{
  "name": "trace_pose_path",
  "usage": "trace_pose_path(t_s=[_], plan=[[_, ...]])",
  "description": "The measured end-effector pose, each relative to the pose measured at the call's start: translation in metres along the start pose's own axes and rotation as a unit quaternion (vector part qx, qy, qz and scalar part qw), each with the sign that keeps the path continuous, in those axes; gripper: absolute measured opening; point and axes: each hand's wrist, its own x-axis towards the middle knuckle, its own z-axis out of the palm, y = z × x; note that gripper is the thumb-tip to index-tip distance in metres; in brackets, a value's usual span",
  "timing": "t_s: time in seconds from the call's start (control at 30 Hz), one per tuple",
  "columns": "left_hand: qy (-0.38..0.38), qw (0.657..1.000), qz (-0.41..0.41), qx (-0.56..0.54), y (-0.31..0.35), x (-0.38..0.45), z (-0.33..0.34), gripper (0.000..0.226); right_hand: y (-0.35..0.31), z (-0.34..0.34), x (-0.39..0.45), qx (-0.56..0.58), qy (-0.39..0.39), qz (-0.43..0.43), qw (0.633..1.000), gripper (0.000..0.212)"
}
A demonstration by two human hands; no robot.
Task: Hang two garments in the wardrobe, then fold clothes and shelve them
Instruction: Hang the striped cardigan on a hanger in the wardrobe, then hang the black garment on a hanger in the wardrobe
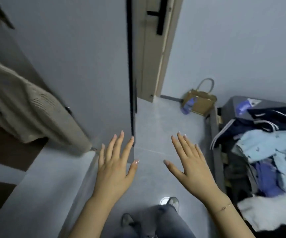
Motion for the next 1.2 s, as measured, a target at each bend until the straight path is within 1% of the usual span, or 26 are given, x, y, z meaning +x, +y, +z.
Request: trace_pose_path(t_s=[0.17,0.37,0.57,0.7,0.8,0.9,1.07,1.13,1.2], plan=[[-0.068,0.989,0.132,-0.017,0.093,0.026,0.037,0.063,0.079,-0.022,-0.067,0.022,0.04,0.122,0.991,0.072],[-0.125,0.955,0.269,-0.023,0.246,0.04,0.1,0.063,0.192,-0.047,-0.165,0.05,0.076,0.249,0.964,0.075],[-0.187,0.913,0.358,-0.059,0.408,0.024,0.174,0.063,0.322,-0.065,-0.279,0.072,0.099,0.373,0.92,0.071],[-0.222,0.883,0.412,-0.044,0.495,0.018,0.214,0.062,0.384,-0.073,-0.338,0.08,0.112,0.44,0.888,0.071],[-0.243,0.852,0.464,-0.013,0.545,0.013,0.242,0.061,0.416,-0.073,-0.369,0.094,0.109,0.471,0.87,0.07],[-0.261,0.814,0.519,0.015,0.59,0.015,0.274,0.061,0.445,-0.068,-0.389,0.111,0.126,0.51,0.843,0.068],[-0.3,0.735,0.606,0.048,0.668,0.023,0.35,0.06,0.497,-0.054,-0.41,0.145,0.148,0.58,0.788,0.071],[-0.311,0.698,0.641,0.072,0.698,0.025,0.393,0.061,0.523,-0.043,-0.416,0.158,0.151,0.617,0.756,0.07],[-0.319,0.669,0.666,0.092,0.726,0.028,0.44,0.063,0.554,-0.03,-0.423,0.179,0.159,0.658,0.714,0.069]])
